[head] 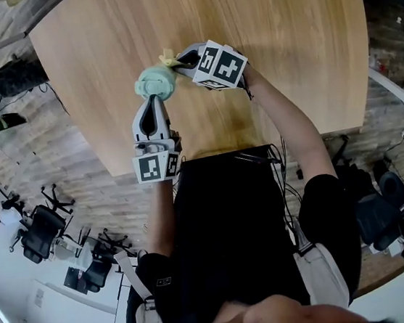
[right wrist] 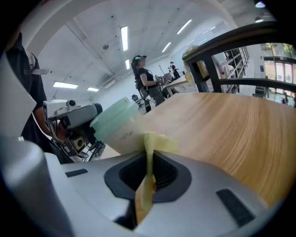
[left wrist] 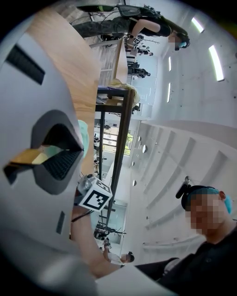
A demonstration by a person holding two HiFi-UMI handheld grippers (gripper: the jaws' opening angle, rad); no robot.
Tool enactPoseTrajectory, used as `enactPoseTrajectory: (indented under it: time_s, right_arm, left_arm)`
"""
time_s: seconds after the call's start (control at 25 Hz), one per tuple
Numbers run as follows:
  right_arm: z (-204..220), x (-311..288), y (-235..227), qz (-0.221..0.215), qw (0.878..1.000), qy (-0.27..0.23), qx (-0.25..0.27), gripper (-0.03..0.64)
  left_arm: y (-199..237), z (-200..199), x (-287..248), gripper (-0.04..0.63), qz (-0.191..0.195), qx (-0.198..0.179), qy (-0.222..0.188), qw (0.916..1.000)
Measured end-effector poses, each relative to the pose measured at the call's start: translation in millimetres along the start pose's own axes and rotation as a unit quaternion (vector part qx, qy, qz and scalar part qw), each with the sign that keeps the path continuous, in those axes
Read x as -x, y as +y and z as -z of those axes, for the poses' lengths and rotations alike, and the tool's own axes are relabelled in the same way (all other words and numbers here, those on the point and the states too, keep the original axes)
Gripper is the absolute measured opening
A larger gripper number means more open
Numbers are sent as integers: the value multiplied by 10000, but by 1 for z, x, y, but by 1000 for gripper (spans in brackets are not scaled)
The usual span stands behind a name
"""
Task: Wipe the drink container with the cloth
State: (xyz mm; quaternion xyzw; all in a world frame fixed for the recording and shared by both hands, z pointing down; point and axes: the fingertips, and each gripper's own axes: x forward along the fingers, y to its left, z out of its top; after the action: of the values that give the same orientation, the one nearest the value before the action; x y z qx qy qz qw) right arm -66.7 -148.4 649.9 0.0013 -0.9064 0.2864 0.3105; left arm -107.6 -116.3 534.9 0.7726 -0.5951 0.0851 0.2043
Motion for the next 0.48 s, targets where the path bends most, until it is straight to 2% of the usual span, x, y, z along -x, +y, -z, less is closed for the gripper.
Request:
enactPoseTrajectory:
  time_s: [0.2,0.48]
  right_arm:
    - [17,-15,-9,-320,9983,477,32,40]
    - [44,-39,-28,-473,9890,1388,214,40]
  left_arm:
    - [0,0,0,21,22,8,-30,10000]
    - [0,1,1,21,9,-1,-79,10000]
